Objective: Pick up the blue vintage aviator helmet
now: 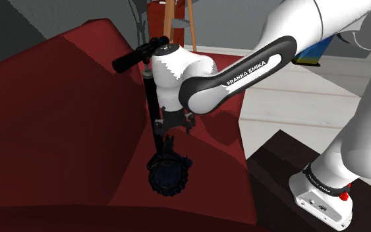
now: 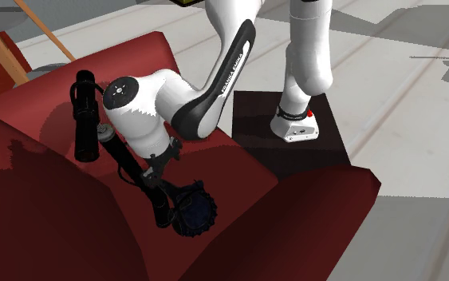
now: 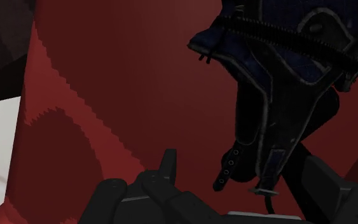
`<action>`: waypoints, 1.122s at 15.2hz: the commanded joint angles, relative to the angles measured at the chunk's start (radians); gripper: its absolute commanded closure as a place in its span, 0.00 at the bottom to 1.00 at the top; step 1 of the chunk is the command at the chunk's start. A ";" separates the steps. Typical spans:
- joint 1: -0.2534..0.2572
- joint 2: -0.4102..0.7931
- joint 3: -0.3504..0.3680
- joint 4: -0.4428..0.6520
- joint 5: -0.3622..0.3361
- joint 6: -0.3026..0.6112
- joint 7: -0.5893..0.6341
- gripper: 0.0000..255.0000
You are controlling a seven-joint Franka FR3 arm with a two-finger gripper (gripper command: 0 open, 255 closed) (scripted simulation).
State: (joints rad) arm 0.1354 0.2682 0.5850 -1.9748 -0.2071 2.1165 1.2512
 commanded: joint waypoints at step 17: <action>0.084 0.196 -0.049 0.094 -0.115 0.054 0.131 1.00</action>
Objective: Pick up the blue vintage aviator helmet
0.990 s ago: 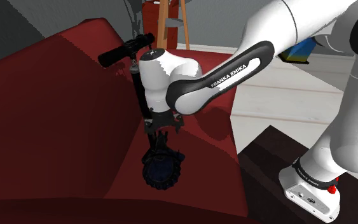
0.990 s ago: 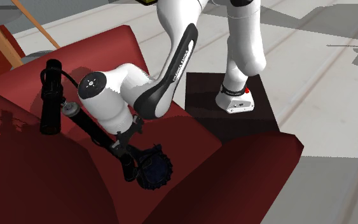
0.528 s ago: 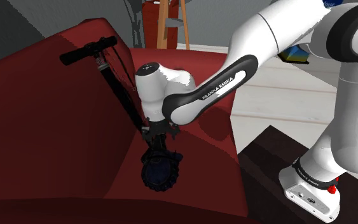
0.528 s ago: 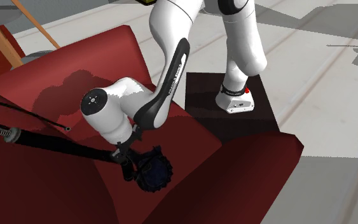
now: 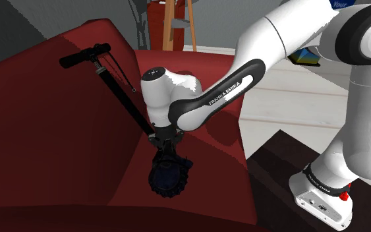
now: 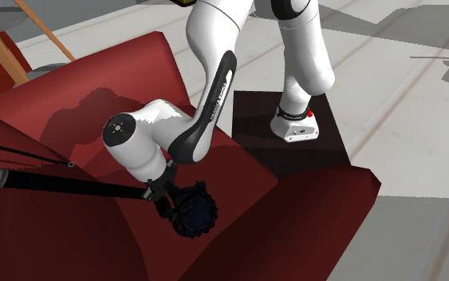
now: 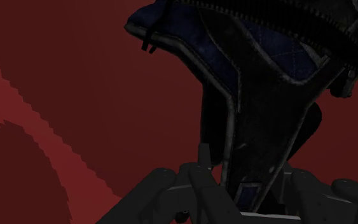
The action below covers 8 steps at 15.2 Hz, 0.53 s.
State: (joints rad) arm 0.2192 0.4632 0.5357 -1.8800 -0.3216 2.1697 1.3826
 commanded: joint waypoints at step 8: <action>-0.006 -0.023 0.010 0.010 0.016 -0.030 -0.011 1.00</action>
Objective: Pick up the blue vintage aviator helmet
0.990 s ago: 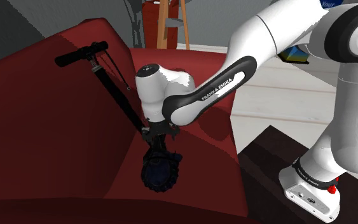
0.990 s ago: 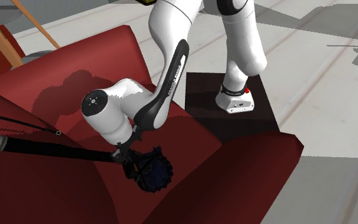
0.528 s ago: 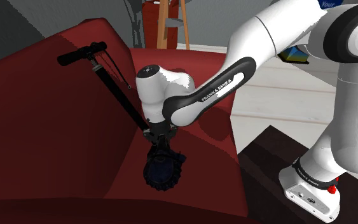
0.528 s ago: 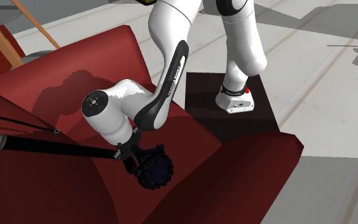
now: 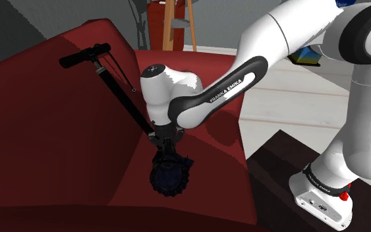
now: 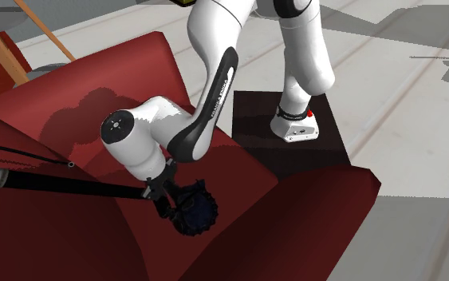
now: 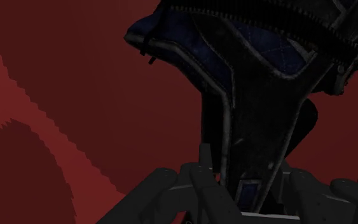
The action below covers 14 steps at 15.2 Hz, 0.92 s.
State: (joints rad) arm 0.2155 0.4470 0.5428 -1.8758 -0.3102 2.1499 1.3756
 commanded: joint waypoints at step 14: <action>-0.023 -0.093 0.033 0.060 0.065 -0.137 -0.045 1.00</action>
